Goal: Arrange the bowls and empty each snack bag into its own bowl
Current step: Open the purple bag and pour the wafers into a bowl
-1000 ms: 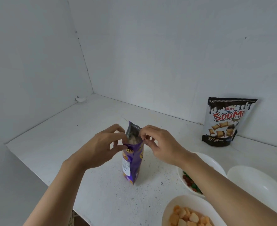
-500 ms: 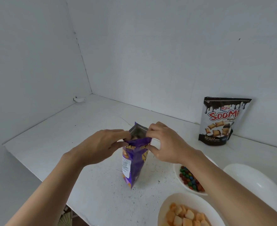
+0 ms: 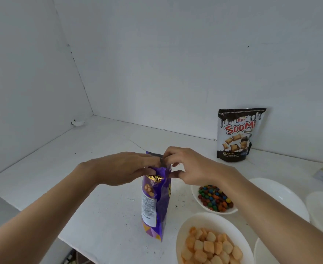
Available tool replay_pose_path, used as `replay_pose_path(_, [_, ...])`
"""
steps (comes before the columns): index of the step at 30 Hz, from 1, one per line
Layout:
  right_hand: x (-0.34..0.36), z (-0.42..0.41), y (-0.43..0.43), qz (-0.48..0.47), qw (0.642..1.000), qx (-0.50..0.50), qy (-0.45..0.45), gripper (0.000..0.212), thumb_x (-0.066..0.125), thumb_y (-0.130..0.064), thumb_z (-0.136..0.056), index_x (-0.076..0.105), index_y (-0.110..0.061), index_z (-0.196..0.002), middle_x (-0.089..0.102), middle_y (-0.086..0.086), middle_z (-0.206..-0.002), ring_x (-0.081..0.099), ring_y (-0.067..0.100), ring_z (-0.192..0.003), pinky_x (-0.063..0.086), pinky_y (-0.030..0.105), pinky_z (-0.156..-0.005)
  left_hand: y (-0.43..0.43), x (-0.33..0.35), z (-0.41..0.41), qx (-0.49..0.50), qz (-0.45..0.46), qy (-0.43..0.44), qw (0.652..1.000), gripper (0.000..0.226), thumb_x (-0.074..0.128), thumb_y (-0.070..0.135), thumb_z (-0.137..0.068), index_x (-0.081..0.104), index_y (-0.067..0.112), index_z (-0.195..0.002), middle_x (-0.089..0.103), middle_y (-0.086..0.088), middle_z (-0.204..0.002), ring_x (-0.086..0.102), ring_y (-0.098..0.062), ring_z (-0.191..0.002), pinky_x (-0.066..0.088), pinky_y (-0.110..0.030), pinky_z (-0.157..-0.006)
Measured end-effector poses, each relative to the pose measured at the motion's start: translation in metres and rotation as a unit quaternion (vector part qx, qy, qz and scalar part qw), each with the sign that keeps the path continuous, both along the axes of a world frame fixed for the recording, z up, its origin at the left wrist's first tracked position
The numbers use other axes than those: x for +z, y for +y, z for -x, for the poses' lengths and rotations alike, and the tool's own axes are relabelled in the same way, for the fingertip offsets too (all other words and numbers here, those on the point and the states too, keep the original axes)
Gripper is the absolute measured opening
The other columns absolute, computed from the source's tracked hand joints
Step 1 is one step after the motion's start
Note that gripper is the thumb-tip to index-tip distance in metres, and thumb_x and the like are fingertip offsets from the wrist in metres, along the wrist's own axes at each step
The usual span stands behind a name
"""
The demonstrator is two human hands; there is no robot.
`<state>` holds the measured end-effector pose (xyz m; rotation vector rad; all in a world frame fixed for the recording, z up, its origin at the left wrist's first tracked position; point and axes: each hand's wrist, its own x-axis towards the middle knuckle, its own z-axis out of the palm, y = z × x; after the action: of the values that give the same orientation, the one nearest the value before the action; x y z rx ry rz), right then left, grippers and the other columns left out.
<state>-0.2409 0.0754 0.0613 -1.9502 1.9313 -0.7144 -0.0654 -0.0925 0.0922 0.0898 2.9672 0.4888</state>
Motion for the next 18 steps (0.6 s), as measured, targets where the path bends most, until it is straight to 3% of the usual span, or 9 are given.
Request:
replay_pose_path(5, [0.012, -0.001, 0.023, 0.064, 0.997, -0.035, 0.000, 0.010, 0.073, -0.018, -0.086, 0.072, -0.019, -0.096, 0.056, -0.008, -0.110, 0.056, 0.010, -0.101, 0.050, 0.034, -0.089, 0.001, 0.011, 0.009, -0.011, -0.063, 0.081, 0.995, 0.014, 0.042, 0.040, -0.106, 0.054, 0.037, -0.113, 0.063, 0.023, -0.109, 0.064, -0.007, -0.102, 0.052, -0.019, -0.077])
replay_pose_path(9, [0.021, -0.006, 0.032, 0.092, 0.993, -0.053, 0.050, 0.007, 0.071, -0.019, -0.080, 0.069, -0.017, -0.087, 0.053, -0.007, -0.106, 0.057, 0.011, -0.094, 0.051, 0.035, -0.078, 0.013, 0.013, 0.014, -0.031, -0.100, 0.146, 0.984, 0.018, 0.047, 0.037, -0.104, 0.064, 0.032, -0.105, 0.066, 0.020, -0.102, 0.064, -0.011, -0.100, 0.050, -0.011, -0.074])
replay_pose_path(13, [0.023, -0.012, 0.037, 0.101, 0.988, -0.078, 0.091, 0.003, 0.069, -0.018, -0.079, 0.069, -0.016, -0.076, 0.052, -0.005, -0.100, 0.054, 0.012, -0.088, 0.051, 0.038, -0.074, 0.019, 0.015, 0.014, -0.032, -0.115, 0.190, 0.974, 0.023, 0.048, 0.039, -0.103, 0.066, 0.026, -0.100, 0.069, 0.015, -0.099, 0.067, -0.014, -0.094, 0.053, -0.019, -0.071])
replay_pose_path(15, [0.024, -0.014, 0.038, 0.103, 0.986, -0.090, 0.092, 0.005, 0.068, -0.019, -0.081, 0.071, -0.017, -0.077, 0.051, -0.007, -0.100, 0.052, 0.011, -0.089, 0.051, 0.038, -0.075, 0.019, 0.014, 0.013, 0.010, -0.153, 0.212, 0.965, 0.016, 0.054, 0.033, -0.102, 0.064, 0.032, -0.090, 0.067, 0.020, -0.089, 0.066, -0.010, -0.085, 0.049, -0.015, -0.066])
replay_pose_path(18, [0.025, -0.014, 0.040, 0.122, 0.984, -0.093, 0.096, 0.008, 0.071, -0.024, -0.080, 0.073, -0.017, -0.084, 0.053, -0.008, -0.102, 0.048, 0.010, -0.099, 0.050, 0.037, -0.081, 0.020, 0.008, 0.016, 0.037, -0.136, 0.268, 0.953, 0.017, 0.056, 0.035, -0.100, 0.062, 0.031, -0.084, 0.061, 0.018, -0.081, 0.058, -0.009, -0.074, 0.039, -0.010, -0.062])
